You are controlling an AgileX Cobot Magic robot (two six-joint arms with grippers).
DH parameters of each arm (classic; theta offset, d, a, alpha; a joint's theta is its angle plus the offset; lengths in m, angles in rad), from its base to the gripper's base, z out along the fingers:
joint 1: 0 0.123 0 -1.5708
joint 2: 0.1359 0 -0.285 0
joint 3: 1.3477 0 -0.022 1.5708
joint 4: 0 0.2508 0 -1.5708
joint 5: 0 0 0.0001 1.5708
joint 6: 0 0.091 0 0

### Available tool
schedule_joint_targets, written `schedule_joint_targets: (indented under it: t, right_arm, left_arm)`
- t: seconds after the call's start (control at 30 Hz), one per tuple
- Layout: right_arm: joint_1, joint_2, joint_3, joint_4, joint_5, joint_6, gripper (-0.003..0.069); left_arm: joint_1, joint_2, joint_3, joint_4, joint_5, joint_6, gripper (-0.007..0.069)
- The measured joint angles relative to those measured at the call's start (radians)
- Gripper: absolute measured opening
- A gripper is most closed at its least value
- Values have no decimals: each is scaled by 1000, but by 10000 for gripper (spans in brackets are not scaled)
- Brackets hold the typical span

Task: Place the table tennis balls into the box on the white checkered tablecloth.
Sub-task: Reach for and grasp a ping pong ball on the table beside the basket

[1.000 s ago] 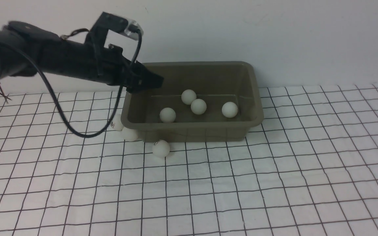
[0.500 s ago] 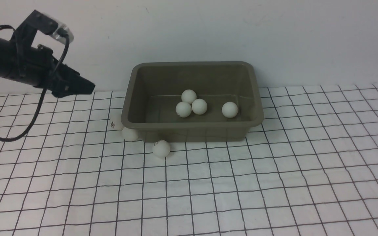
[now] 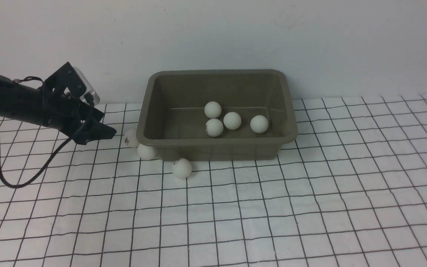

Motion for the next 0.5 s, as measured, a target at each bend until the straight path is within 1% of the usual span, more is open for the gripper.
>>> schedule_joint_targets:
  t: [0.2, 0.5]
  right_arm:
    - [0, 0, 0, 2, -4, -1, 514]
    - [0, 0, 0, 5, -9, -2, 514]
  left_arm:
    - [-35, 19, -3, -46, -50, 19, 478]
    - [-69, 51, -3, -54, -102, 20, 478]
